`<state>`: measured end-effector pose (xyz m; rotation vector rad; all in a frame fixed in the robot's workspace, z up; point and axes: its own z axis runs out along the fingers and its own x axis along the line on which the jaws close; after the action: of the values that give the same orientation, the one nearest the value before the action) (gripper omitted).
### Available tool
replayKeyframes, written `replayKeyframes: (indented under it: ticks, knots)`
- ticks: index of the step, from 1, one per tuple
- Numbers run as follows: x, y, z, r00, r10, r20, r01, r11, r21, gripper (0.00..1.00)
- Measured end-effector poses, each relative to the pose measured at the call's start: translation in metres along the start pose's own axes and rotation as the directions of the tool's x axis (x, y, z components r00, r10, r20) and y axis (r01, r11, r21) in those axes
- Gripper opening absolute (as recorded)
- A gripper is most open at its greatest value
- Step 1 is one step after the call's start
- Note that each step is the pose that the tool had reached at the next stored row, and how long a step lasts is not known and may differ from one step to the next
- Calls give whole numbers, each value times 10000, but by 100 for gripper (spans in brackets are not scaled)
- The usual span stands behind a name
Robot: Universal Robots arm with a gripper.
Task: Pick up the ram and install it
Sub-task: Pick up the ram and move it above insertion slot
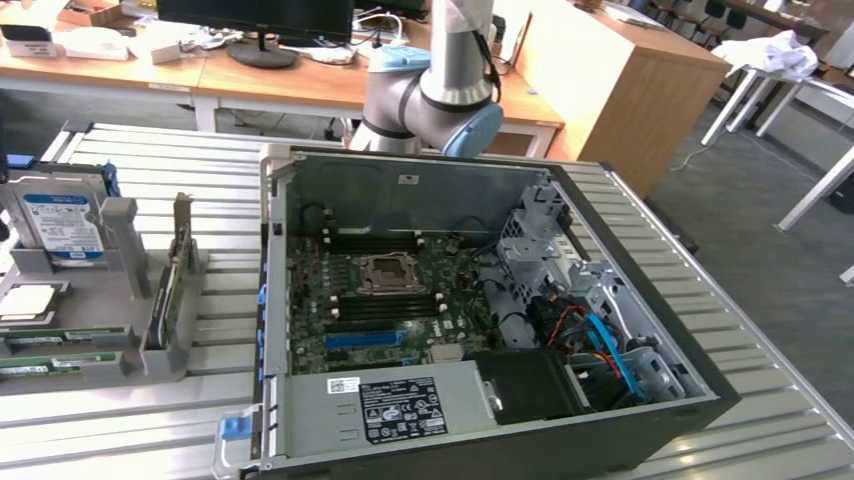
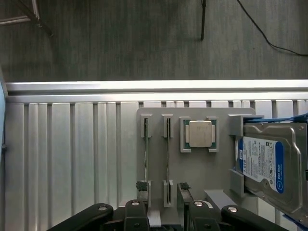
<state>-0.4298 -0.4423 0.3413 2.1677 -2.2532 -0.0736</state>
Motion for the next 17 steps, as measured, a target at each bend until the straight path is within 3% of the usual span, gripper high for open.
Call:
replayKeyframes:
  ticks: [17]
  knots:
    - [9,-13,280,10000,0,0,0,10000,7,37]
